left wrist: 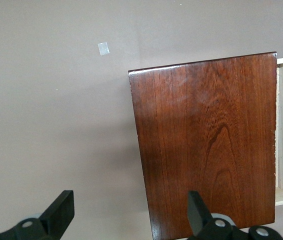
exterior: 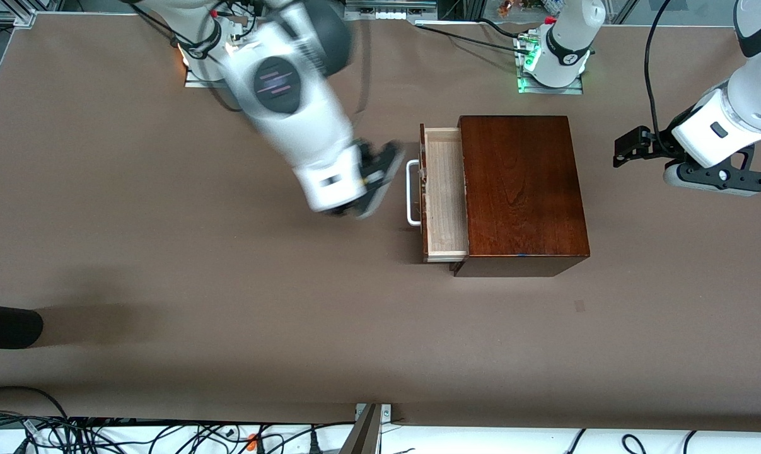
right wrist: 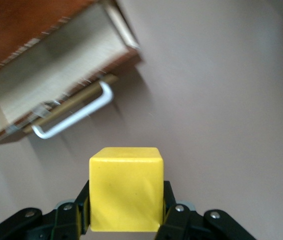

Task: Open drawer, take yellow block, close drawer
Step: 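Lift the cube out and carry it away with the right gripper, then place the cube on the table while the left gripper reaches the drawer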

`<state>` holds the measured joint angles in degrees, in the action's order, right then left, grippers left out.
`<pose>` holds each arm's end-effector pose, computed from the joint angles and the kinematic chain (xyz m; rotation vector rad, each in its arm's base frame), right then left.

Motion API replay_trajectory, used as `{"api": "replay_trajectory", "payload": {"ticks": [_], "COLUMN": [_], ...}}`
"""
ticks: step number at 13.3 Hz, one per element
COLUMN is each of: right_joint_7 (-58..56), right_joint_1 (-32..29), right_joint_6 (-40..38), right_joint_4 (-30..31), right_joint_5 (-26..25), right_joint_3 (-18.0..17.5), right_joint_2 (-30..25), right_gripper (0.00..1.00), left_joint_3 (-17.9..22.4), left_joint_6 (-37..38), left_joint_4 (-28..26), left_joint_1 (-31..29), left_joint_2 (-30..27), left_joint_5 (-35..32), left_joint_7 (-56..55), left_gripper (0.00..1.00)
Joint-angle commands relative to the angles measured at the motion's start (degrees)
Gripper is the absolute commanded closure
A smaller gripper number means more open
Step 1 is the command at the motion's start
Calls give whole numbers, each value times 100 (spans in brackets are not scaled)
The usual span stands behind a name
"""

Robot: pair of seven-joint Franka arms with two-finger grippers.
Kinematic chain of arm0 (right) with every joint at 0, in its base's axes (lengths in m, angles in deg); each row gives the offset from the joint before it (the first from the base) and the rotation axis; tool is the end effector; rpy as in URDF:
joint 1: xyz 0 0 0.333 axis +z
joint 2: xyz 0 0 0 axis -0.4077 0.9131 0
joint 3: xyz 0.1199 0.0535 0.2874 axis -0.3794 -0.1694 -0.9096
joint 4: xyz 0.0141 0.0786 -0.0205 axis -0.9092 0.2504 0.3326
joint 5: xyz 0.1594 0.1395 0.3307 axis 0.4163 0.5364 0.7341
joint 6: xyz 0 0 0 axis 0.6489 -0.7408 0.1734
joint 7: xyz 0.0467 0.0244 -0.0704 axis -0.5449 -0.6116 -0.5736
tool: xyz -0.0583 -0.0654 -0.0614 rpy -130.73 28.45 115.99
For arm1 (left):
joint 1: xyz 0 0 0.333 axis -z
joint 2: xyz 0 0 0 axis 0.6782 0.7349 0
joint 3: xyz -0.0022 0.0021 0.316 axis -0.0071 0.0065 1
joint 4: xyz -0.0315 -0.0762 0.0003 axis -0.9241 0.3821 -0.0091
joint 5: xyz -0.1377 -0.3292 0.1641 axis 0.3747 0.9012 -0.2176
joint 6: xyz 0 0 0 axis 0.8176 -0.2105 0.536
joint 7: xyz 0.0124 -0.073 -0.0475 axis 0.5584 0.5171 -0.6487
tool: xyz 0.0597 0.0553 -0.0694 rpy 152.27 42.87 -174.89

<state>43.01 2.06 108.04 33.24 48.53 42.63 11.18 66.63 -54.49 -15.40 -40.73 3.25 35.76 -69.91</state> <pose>0.6071 0.4067 0.5103 -2.5835 -1.4288 -0.0607 0.5613 -0.0550 0.5734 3.0812 -0.1734 -0.1630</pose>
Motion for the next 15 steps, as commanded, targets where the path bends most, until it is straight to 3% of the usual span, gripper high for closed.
{"api": "replay_trajectory", "payload": {"ticks": [1, 3, 4, 7, 9, 11, 15], "right_joint_7": [-61, -105, -105, -45, 35, 402, 1265], "right_joint_1": [-649, -828, -828, -828, -828, -846, -854], "right_joint_6": [-693, -959, -812, 662, 1192, 1604, 3001], "right_joint_4": [146, 443, 932, 3293, 4081, 4573, 5699], "right_joint_5": [175, 184, 193, 202, 202, 202, 210], "right_joint_3": [52, 455, 849, 1641, 2028, 2249, 2277], "right_joint_2": [-312, -426, -723, -1681, -1763, -1666, -1553], "right_gripper": [100, 100, 100, 100, 100, 100, 100], "left_joint_3": [-3, -3, -3, -12, -29, -134, -135], "left_joint_6": [143, 143, 143, 90, -41, -77, -77], "left_joint_4": [196, 196, 196, 205, 214, 222, 722], "left_joint_1": [-31, -13, -13, 31, 153, 416, 1286], "left_joint_2": [82, 82, 82, 169, 344, 582, 1161], "left_joint_5": [132, 132, 132, 220, 255, 255, 711], "left_joint_7": [107, 98, 89, 11, 10, 19, 124], "left_gripper": [0, 0, 0, 0, 0, 0, 0]}}
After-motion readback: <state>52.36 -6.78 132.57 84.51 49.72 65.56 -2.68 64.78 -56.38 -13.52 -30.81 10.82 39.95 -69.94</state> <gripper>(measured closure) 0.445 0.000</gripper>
